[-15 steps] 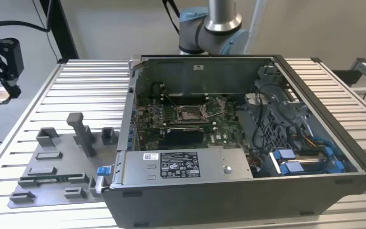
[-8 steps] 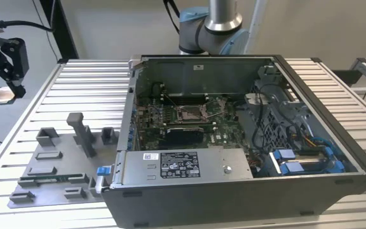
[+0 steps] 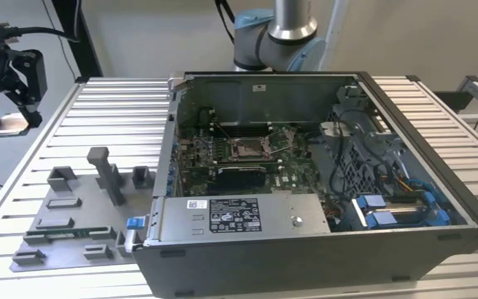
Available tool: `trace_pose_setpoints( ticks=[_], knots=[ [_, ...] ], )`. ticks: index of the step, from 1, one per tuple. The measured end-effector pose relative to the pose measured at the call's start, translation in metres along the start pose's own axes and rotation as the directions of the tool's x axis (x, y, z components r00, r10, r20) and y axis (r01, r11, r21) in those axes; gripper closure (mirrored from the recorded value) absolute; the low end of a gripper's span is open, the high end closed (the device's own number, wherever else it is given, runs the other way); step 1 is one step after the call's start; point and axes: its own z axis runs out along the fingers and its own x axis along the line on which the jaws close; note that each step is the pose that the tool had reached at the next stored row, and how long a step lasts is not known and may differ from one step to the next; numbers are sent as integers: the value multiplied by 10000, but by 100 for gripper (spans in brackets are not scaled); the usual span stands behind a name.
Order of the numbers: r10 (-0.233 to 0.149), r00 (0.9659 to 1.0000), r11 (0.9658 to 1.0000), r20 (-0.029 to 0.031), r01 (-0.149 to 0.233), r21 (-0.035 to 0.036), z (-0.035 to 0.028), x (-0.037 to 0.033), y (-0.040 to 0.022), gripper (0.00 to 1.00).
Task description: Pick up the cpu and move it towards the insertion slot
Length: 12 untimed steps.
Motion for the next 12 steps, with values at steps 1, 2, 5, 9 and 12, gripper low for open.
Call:
trace_pose_setpoints(
  ticks=[1,2,5,9,12],
  knots=[
    [0,10000,10000,0,0,0,-1,-21,-2,100],
    [0,10000,10000,0,0,0,-1,-41,-3,100],
    [0,10000,10000,-1,0,0,-2,-104,-9,100],
    [0,10000,10000,0,0,0,-3,-181,-15,100],
    [0,10000,10000,0,0,0,-4,-230,-19,100]
  ],
)
